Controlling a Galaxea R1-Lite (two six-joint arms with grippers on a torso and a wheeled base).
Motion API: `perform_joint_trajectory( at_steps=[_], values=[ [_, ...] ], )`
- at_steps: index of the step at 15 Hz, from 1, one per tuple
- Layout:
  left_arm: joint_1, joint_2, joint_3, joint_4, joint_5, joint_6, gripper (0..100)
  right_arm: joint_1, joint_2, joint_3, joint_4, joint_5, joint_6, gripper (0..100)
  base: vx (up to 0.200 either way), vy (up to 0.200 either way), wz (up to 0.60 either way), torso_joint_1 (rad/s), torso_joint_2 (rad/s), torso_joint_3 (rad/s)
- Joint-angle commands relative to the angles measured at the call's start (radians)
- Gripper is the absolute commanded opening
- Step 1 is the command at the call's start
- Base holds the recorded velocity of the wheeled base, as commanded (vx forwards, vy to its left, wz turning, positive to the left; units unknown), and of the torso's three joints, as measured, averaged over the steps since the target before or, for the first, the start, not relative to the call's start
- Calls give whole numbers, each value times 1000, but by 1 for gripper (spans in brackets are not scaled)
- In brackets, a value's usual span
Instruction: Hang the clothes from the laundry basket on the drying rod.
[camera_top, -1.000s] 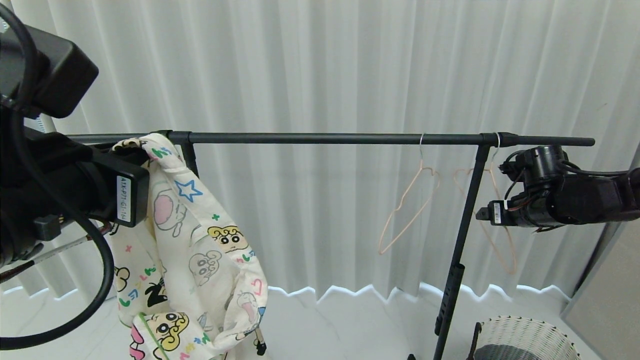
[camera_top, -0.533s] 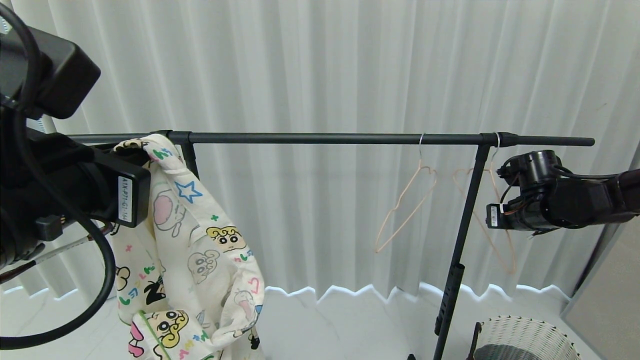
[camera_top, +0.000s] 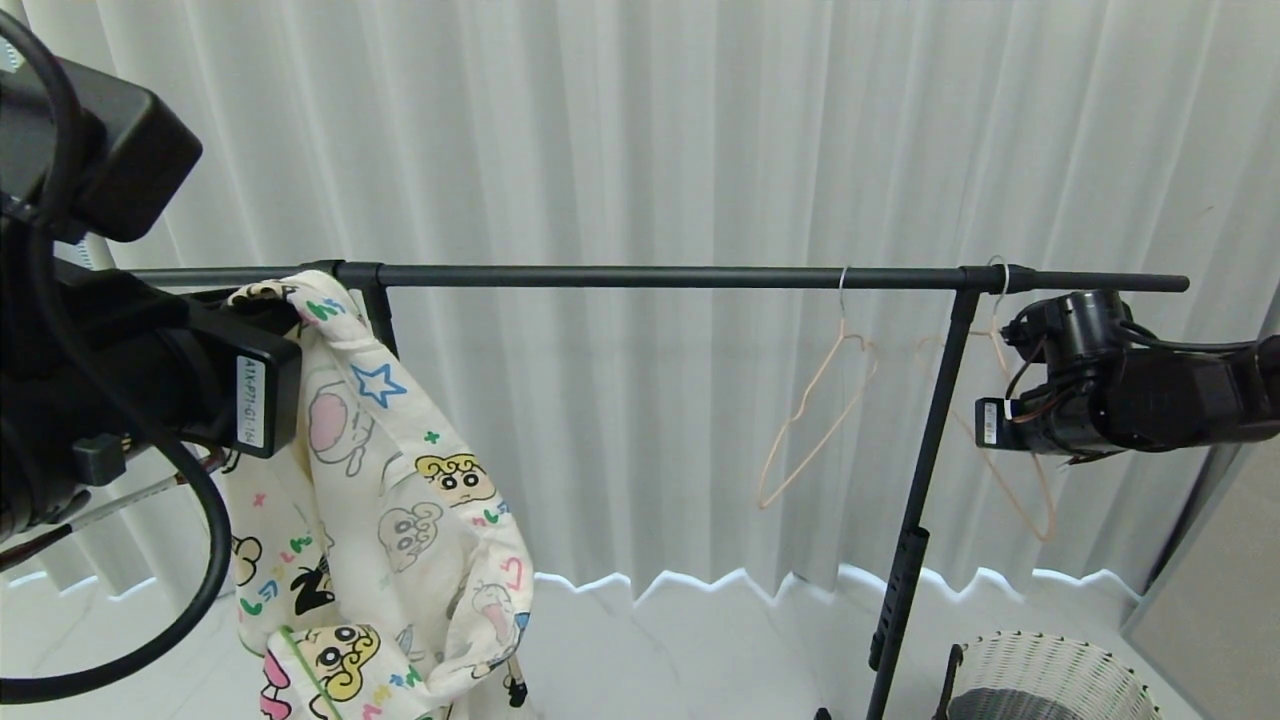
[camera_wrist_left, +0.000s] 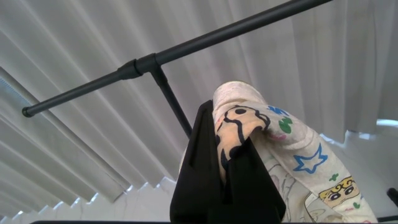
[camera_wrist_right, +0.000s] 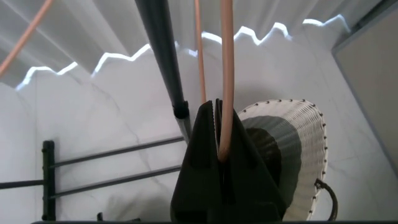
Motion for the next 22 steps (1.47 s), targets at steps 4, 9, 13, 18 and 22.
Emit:
perform_joint_trajectory(
  at_steps=[4,9,13,18,22],
  values=[
    [0,-11,15,-2,-1,0,0,34,-101,46,-8,-8,7,0,0,0,0,0,0,0],
    [0,-34,21,-8,-1,0,0,38,-239,166,-7,-13,6,0,0,0,0,0,0,0],
    [25,-39,26,-8,-1,0,0,38,-437,354,-4,-13,0,0,-50,0,0,-1,-1,2],
    [101,-23,10,-8,-4,1,0,28,-741,537,65,-11,-37,0,-200,0,0,4,2,5],
    [143,-26,15,-8,-4,0,0,28,-840,563,88,-8,-57,0,-200,0,0,0,2,4]
  ],
)
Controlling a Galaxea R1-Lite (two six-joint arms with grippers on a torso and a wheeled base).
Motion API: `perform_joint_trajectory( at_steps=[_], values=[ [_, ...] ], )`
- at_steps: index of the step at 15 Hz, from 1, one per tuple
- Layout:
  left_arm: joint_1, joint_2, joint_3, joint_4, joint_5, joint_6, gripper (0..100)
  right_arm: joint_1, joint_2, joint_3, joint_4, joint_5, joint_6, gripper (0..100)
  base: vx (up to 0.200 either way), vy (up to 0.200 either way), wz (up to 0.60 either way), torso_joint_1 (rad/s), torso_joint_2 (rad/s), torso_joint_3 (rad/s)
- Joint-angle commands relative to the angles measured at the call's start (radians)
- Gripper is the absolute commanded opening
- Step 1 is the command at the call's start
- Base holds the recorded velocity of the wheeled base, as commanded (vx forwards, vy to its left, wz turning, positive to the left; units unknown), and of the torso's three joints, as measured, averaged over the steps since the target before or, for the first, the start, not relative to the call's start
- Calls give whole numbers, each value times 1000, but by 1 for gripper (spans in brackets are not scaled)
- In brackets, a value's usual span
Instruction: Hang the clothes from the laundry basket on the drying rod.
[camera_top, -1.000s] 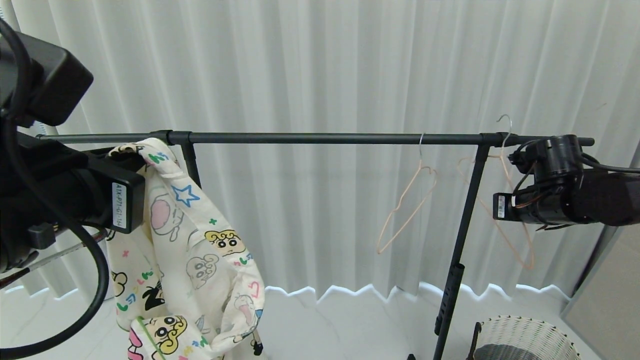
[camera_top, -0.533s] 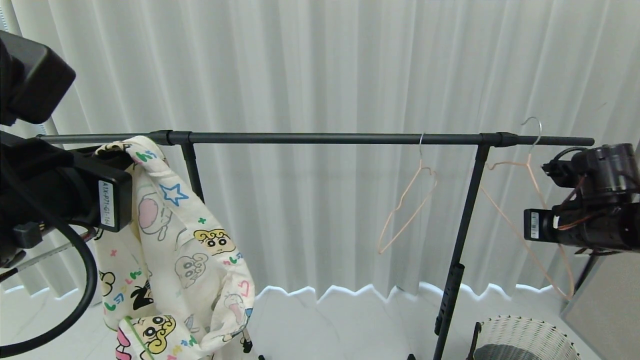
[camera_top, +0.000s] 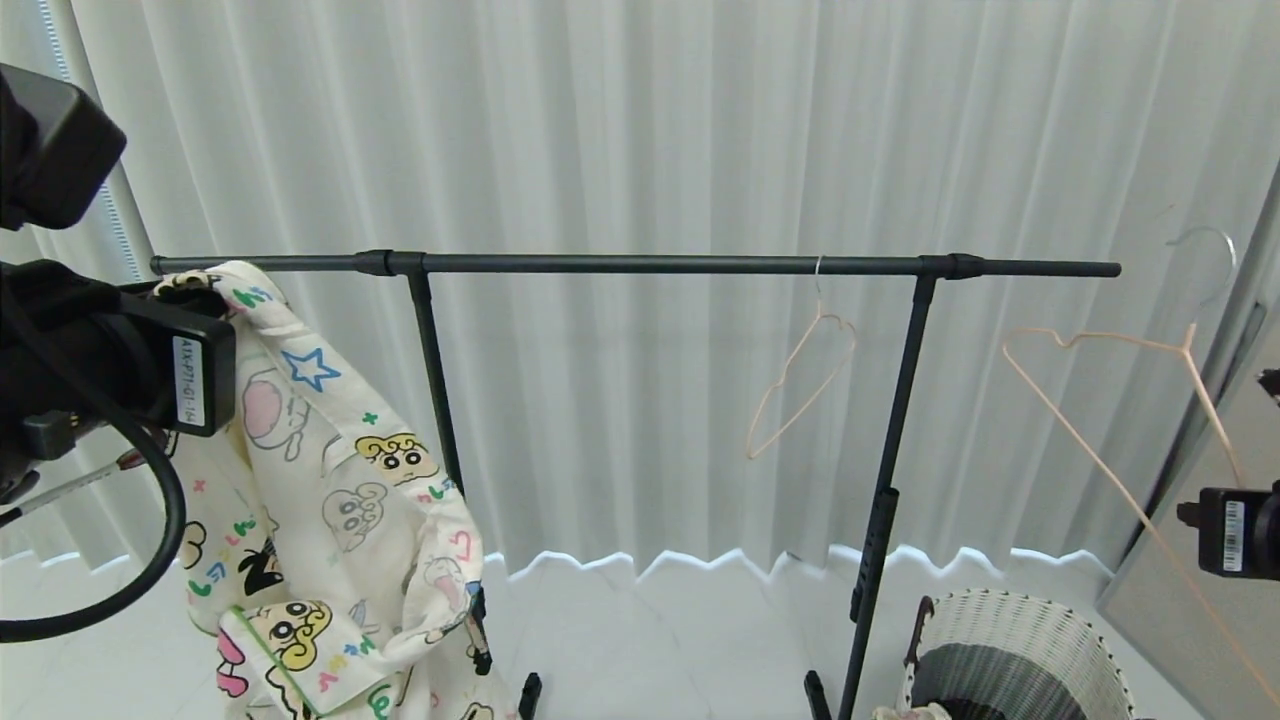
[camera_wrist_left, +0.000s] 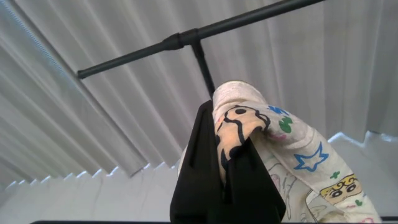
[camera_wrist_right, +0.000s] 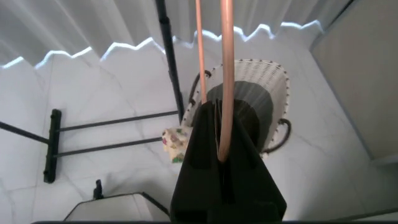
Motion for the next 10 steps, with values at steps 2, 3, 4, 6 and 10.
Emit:
perform_joint_trajectory(
  at_steps=[2,3,4,6,10],
  values=[
    [7,-1,6,0,0,-1,0,2,-106,10,19,4,-40,0,-200,0,0,5,5,5],
    [5,-1,9,0,0,-1,0,3,-121,12,25,7,-52,0,-200,0,0,-2,7,-2],
    [5,-2,13,0,0,-1,0,8,-137,16,28,9,-69,0,-200,0,0,2,2,2],
    [5,-7,33,0,0,-2,0,77,-189,22,28,17,-118,0,-200,0,0,5,5,7],
    [-32,-17,102,0,0,-2,0,414,-293,105,26,33,-119,0,-50,0,0,1,-1,1]
  ],
)
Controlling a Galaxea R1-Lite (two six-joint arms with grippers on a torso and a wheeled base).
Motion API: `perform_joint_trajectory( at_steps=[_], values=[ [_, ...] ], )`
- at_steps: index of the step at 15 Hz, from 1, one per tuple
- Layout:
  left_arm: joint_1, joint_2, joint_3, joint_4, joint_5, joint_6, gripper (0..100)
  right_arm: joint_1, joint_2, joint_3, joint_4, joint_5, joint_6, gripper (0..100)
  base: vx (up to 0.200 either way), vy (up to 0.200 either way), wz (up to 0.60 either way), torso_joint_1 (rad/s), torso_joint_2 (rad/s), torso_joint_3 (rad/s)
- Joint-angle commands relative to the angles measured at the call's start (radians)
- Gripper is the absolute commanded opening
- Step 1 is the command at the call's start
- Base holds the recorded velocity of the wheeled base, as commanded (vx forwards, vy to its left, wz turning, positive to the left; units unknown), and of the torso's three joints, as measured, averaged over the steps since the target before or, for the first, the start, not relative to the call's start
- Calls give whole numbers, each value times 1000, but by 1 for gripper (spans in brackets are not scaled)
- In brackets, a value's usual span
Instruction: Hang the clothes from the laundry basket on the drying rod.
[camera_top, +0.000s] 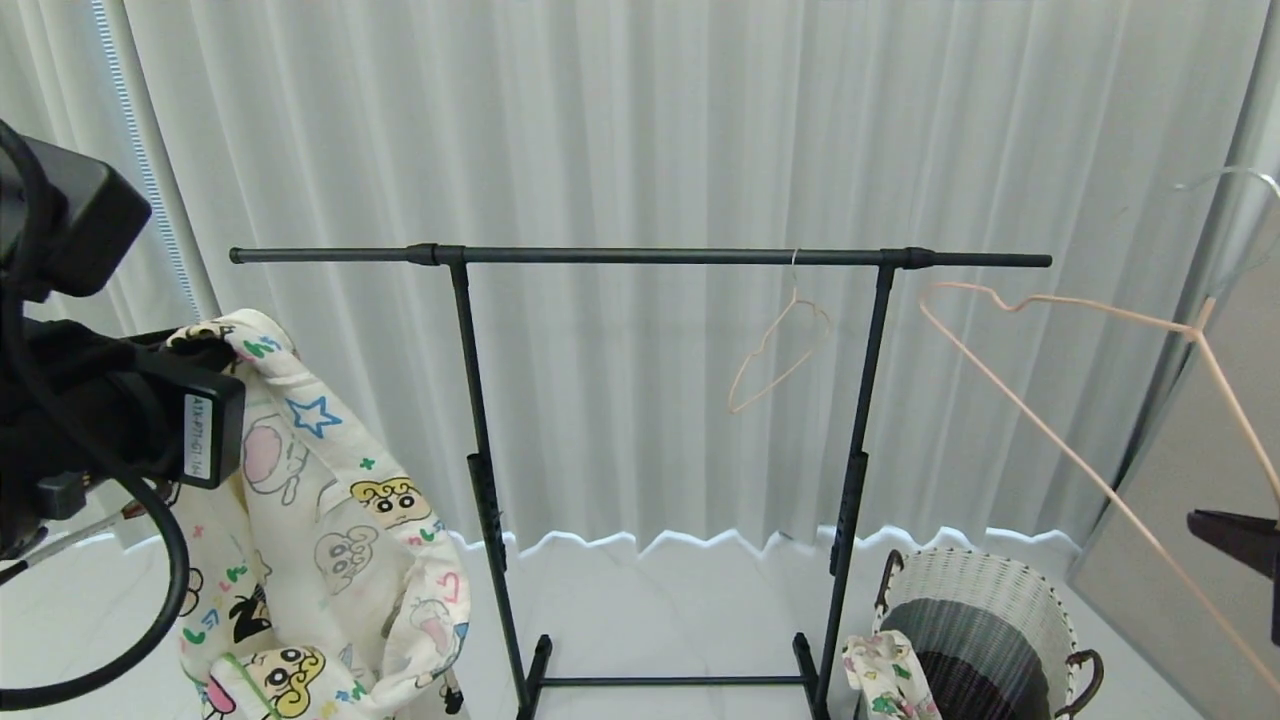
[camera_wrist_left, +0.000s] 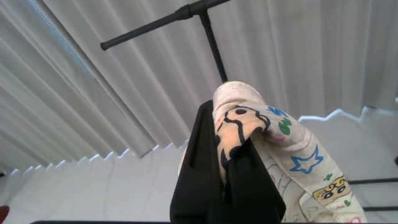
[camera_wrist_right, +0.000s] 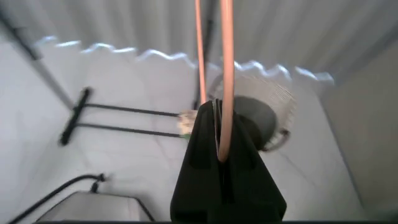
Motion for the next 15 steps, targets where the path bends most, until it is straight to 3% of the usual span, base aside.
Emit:
perform_joint_trajectory(
  at_steps=[1,3,4,5,6,8,12,15],
  values=[
    [-64,-4,32,0,2,-5,0,253,-76,82,-4,2,3,0,0,0,0,0,0,0],
    [-130,10,45,0,3,-16,0,442,-82,110,-7,7,10,0,0,0,0,0,0,0],
    [-138,18,49,0,3,-23,0,487,-80,112,-7,7,16,0,0,0,0,0,0,0],
    [-144,55,51,0,5,-74,0,625,-66,112,-7,7,37,0,0,0,0,0,0,0],
    [-144,82,46,0,14,-115,0,710,-54,110,-7,7,69,0,0,0,0,0,0,0],
    [-144,125,41,0,43,-203,0,826,-17,107,-30,7,118,0,0,0,0,0,0,0],
    [-155,150,38,0,45,-339,0,924,155,90,-176,7,192,0,0,0,0,0,0,0],
    [-161,151,31,0,45,-367,0,927,251,89,-274,5,200,0,0,0,0,0,0,0]
  ],
)
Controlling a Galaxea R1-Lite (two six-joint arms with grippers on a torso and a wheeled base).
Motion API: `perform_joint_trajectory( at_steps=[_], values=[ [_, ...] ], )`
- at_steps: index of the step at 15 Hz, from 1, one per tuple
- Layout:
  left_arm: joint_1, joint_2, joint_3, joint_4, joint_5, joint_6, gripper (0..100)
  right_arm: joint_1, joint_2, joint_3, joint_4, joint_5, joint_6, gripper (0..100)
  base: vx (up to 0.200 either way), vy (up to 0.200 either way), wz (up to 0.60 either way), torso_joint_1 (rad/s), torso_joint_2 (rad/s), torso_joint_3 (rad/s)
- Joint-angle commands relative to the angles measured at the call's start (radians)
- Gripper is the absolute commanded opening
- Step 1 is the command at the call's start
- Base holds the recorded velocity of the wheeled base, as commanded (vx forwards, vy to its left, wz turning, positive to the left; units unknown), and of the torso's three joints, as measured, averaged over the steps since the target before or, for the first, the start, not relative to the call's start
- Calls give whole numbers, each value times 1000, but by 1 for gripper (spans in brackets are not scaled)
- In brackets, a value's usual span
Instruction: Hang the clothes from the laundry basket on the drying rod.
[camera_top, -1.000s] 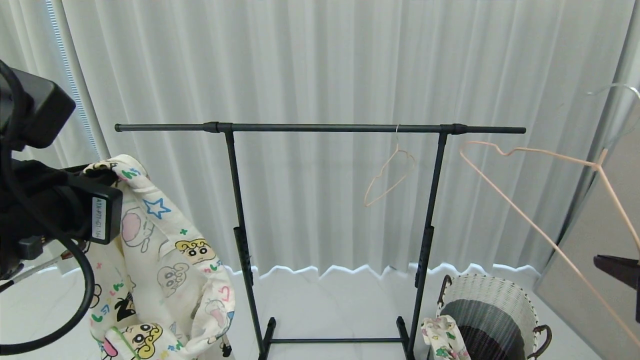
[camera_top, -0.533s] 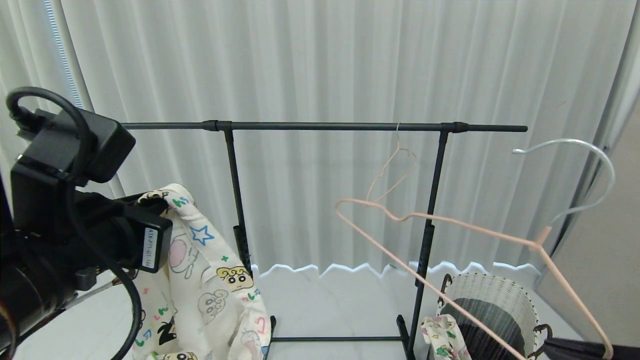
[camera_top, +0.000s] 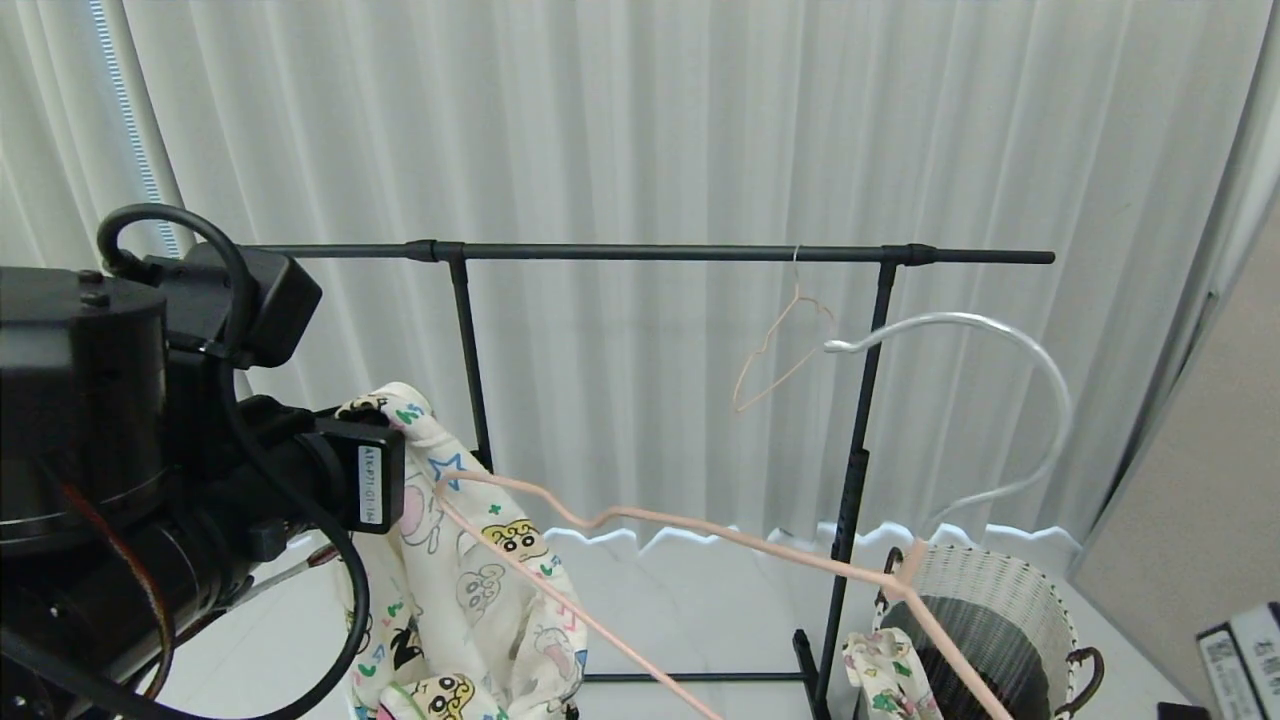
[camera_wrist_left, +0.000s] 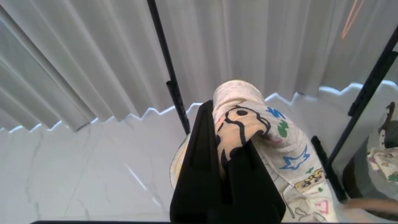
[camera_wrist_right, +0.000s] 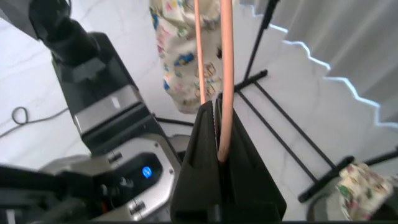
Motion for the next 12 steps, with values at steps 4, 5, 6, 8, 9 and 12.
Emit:
perform_joint_trajectory(
  at_steps=[4,5,6,8,9,12],
  values=[
    [-2,4,-2,-1,0,-2,0,8,123,-10,-16,-1,28,0,0,0,0,0,0,0],
    [-4,1,-2,-1,0,-2,0,6,137,-18,-22,-1,42,0,0,0,0,0,0,0],
    [-4,1,-2,-1,0,-2,0,6,163,-33,-47,-2,66,0,0,0,0,0,0,0],
    [-7,-1,-2,-1,0,-2,0,6,220,-47,-125,-4,90,0,0,0,0,0,0,0],
    [-7,1,-2,-1,0,-2,0,6,241,-48,-150,-2,91,0,0,0,0,0,0,0],
    [-4,4,-2,-1,23,1,0,12,240,-45,-154,-2,91,0,0,0,0,0,0,0]
  ],
)
